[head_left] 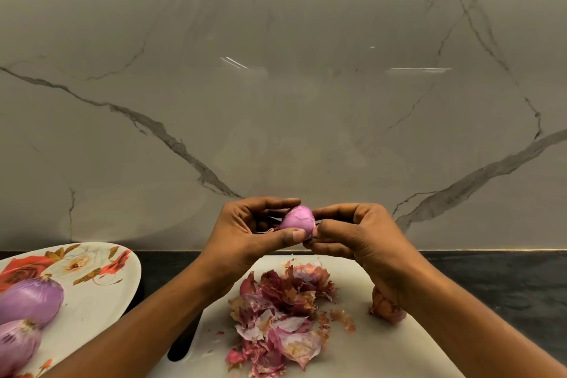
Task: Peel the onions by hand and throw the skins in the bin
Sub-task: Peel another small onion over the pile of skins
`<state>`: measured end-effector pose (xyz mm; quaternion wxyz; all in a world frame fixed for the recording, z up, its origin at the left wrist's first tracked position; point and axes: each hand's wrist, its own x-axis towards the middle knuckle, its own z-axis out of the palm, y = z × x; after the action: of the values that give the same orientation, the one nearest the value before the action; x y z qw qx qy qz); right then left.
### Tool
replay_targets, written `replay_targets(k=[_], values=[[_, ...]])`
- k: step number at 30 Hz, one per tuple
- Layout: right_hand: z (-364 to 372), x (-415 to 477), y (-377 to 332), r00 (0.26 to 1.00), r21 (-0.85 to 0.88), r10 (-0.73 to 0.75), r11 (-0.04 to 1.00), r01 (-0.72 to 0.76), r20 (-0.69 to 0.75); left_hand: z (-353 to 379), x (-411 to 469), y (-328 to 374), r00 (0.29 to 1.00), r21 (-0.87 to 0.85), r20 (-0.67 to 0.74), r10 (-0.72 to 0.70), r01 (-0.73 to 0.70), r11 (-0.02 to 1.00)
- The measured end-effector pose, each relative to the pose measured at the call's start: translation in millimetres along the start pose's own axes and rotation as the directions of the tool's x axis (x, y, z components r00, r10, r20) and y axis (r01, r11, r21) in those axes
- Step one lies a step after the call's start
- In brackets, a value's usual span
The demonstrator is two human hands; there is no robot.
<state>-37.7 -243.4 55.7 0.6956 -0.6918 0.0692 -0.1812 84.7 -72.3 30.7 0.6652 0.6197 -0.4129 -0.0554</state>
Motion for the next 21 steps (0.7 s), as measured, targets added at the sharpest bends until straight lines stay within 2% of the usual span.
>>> replay_targets(k=[5, 7, 13, 17, 19, 21], values=[[3.6, -1.4, 5.7, 0.983, -0.119, -0.131, 0.986, 0.116, -0.126, 7.0, -3.5, 1.1, 0.999, 0.012, -0.019, 0.048, -0.048, 0.999], [0.9, -1.3, 4.2, 0.983, -0.146, -0.152, 0.98, 0.136, -0.105, 7.9, -3.0, 0.6, 0.999, -0.004, -0.016, 0.05, -0.05, 0.999], [0.2, -1.0, 3.3, 0.988, -0.124, -0.139, 0.984, 0.131, -0.062, 3.0, -0.6, -0.1, 0.996, -0.13, 0.052, -0.069, 0.076, 0.989], [-1.8, 0.0, 0.0, 0.991, -0.134, -0.133, 0.982, 0.13, -0.016, 3.0, 1.3, -0.3, 0.99, -0.214, 0.046, -0.133, 0.14, 0.967], [-3.3, 1.6, 2.0, 0.986, -0.234, -0.165, 0.96, 0.156, -0.021, 2.3, 2.4, -1.1, 0.982, -0.309, 0.053, -0.183, 0.19, 0.932], [-3.9, 3.4, 6.0, 0.973, -0.42, -0.227, 0.888, 0.186, -0.05, 0.3, 3.3, -1.7, 0.975, -0.39, 0.067, -0.21, 0.219, 0.894]])
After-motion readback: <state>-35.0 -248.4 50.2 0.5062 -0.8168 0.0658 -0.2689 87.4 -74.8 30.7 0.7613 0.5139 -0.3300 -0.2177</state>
